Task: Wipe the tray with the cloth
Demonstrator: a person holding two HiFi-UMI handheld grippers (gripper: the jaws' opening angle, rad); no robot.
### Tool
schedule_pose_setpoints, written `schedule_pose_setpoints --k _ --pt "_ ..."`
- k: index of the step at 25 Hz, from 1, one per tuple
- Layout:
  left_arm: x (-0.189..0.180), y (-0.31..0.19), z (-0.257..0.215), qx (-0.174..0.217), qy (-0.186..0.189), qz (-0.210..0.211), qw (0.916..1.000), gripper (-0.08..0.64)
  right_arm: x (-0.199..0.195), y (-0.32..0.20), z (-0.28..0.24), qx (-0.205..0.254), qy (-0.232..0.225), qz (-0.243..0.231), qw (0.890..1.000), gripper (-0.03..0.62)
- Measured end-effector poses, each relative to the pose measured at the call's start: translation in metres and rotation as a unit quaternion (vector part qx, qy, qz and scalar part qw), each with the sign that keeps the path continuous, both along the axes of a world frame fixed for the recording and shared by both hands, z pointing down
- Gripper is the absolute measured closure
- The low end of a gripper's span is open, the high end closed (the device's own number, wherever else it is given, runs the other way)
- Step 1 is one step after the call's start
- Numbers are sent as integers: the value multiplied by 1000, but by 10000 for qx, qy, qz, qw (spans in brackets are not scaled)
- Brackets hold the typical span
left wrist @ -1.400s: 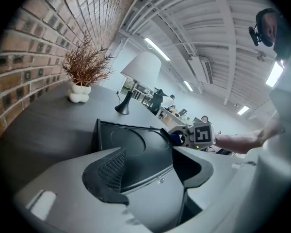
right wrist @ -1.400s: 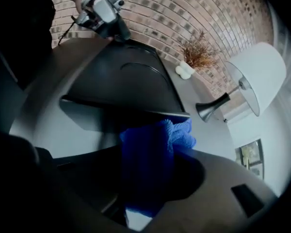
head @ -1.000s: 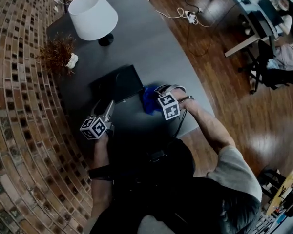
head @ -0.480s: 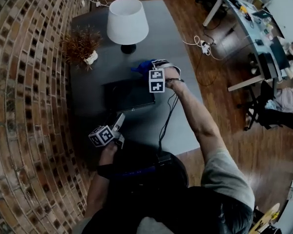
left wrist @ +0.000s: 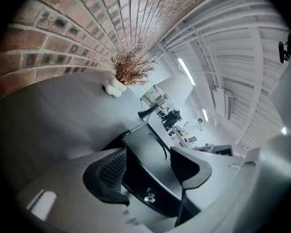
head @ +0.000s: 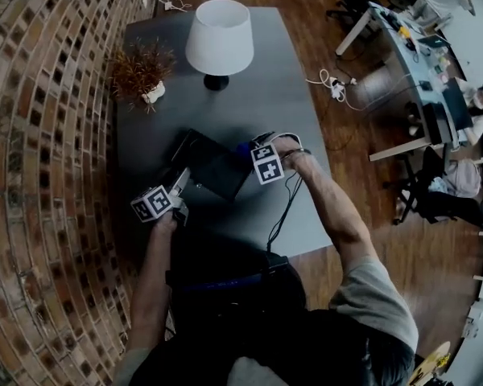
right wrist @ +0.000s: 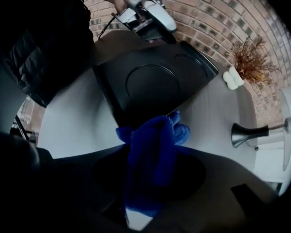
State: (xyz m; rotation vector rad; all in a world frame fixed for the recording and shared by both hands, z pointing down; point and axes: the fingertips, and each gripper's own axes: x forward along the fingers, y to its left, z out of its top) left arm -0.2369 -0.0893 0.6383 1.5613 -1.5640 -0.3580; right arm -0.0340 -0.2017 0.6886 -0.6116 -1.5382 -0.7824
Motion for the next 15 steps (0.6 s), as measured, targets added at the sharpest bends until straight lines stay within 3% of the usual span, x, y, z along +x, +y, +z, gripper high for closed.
schedule_pose_setpoints --k 3,8,10,11,12,14,15 --pt "-5 -20 -2 -2 -54 149 9999 282 19 45 1 -256 -207 487 9983 425" --pt "11 -55 -5 -20 -234 753 9969 256 29 128 10 -340 -371 1203 9915 425" --pt "17 -56 -7 -52 -287 872 9958 255 28 141 18 -475 -470 1614 9846 423" --pt "20 -51 -13 -34 -270 901 9956 253 30 134 20 -599 -603 2083 9744 422" --pt "25 -43 -22 33 -215 918 9955 253 32 118 18 -742 -824 2746 9551 422" --pt "46 -17 -39 206 -126 1068 9940 261 34 71 4 -1022 -1520 4127 8923 422" --pt "61 -2 -41 209 -163 1236 9920 267 29 48 -6 -1110 -1916 4529 8636 422"
